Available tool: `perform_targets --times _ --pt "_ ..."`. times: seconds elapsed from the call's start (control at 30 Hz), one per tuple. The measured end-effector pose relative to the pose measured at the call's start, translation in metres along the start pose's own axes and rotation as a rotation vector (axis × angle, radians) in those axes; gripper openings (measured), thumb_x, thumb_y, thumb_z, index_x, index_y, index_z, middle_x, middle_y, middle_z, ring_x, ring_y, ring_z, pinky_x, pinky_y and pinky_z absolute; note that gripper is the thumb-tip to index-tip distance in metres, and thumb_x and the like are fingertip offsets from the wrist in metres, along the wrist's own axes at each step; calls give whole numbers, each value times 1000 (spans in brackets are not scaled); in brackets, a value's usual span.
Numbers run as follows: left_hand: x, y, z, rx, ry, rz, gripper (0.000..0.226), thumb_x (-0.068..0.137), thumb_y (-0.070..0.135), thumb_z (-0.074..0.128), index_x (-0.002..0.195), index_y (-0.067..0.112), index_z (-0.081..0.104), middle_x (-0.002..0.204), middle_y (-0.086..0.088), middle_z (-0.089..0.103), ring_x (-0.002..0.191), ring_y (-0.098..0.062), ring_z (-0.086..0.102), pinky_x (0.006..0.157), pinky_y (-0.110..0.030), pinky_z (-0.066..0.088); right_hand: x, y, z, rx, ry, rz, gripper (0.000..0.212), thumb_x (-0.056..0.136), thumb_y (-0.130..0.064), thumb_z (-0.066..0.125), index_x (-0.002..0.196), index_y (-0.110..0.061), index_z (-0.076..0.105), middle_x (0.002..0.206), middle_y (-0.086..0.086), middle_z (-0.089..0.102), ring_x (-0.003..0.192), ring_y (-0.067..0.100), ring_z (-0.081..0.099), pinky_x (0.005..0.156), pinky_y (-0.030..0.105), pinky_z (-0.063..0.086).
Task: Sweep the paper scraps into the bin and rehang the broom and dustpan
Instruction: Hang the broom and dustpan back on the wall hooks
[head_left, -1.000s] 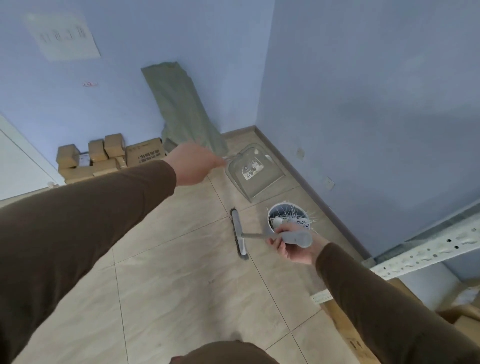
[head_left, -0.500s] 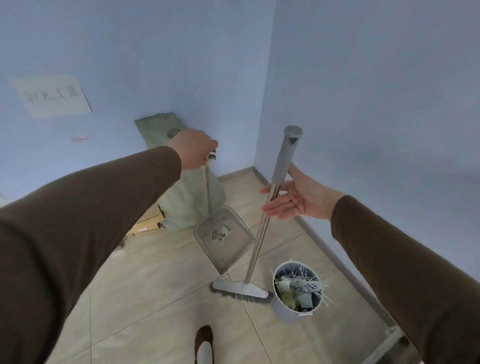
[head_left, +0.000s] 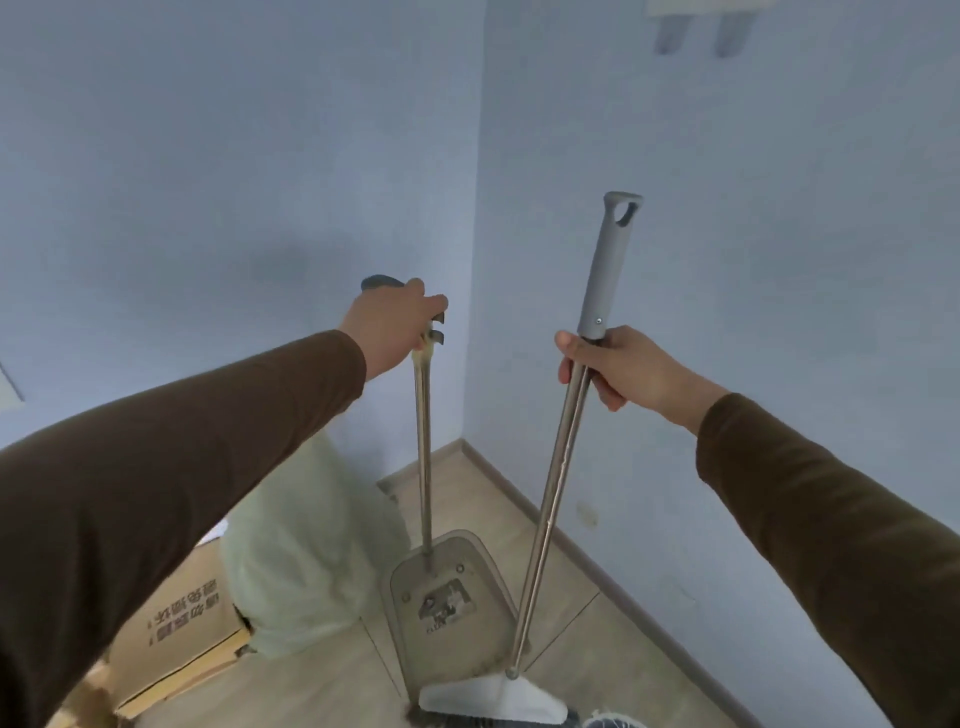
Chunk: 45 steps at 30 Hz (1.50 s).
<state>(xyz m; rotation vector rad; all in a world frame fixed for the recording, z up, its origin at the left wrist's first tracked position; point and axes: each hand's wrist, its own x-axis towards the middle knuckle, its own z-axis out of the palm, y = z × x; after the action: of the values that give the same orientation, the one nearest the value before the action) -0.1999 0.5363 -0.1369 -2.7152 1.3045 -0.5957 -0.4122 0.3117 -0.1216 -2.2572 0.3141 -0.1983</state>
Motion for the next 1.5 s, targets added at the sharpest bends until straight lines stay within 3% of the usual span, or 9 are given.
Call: perform_targets --times 0.1,0.2,0.27,0.4,0.53,0.77,0.93,1.17,1.5 --pt "61 -5 2 -240 -66 51 31 88 8 64 115 18 52 116 -6 46 76 -25 63 65 -37 55 51 1 -38 32 155 -43 68 88 -71 46 75 -11 73 66 2 50 59 15 46 61 28 44" --pt "119 -7 5 -402 -55 19 33 89 11 65 119 17 53 122 -4 43 95 -25 60 79 -32 51 96 5 -73 216 256 -69 63 89 -69 48 70 -12 66 76 3 63 76 21 63 78 37 57" --pt "155 -5 6 -474 -20 -5 36 87 15 68 120 18 54 123 -2 42 99 -23 57 83 -30 50 121 8 -93 432 308 -87 57 89 -66 51 71 -12 58 74 9 67 74 29 69 82 45 59" --pt "220 2 11 -560 59 -53 36 82 25 74 111 20 54 117 2 42 92 -23 59 75 -37 56 166 10 -130 588 475 -128 50 91 -60 54 69 -15 49 55 5 52 47 21 50 61 38 55" --pt "287 3 20 -612 174 -45 24 88 11 66 104 19 51 120 1 42 86 -18 59 73 -25 43 206 14 -177 551 652 -149 49 91 -60 56 73 -16 43 52 1 44 42 17 39 46 26 45" --pt "391 5 3 -842 397 36 35 95 7 49 115 35 42 106 19 43 89 -10 63 71 -30 48 270 48 -245 441 864 -81 47 88 -59 59 74 -18 44 57 -1 42 44 11 36 44 27 38" --pt "449 7 -24 -1037 514 232 40 94 10 56 120 37 43 110 5 48 98 -18 61 84 -40 57 313 67 -269 387 984 -66 47 87 -61 60 80 -17 44 62 1 40 47 11 34 46 28 34" --pt "526 38 -55 -1518 741 230 55 87 1 68 128 25 41 133 0 44 104 -19 68 89 -40 60 363 81 -264 386 1030 -99 47 94 -65 38 90 -19 39 72 2 37 55 10 32 45 24 35" --pt "580 72 -41 -1505 802 213 37 93 12 64 121 29 47 126 0 58 100 -22 70 86 -43 61 417 121 -264 173 975 -43 32 99 -53 40 92 -22 47 76 13 65 56 19 67 57 33 57"
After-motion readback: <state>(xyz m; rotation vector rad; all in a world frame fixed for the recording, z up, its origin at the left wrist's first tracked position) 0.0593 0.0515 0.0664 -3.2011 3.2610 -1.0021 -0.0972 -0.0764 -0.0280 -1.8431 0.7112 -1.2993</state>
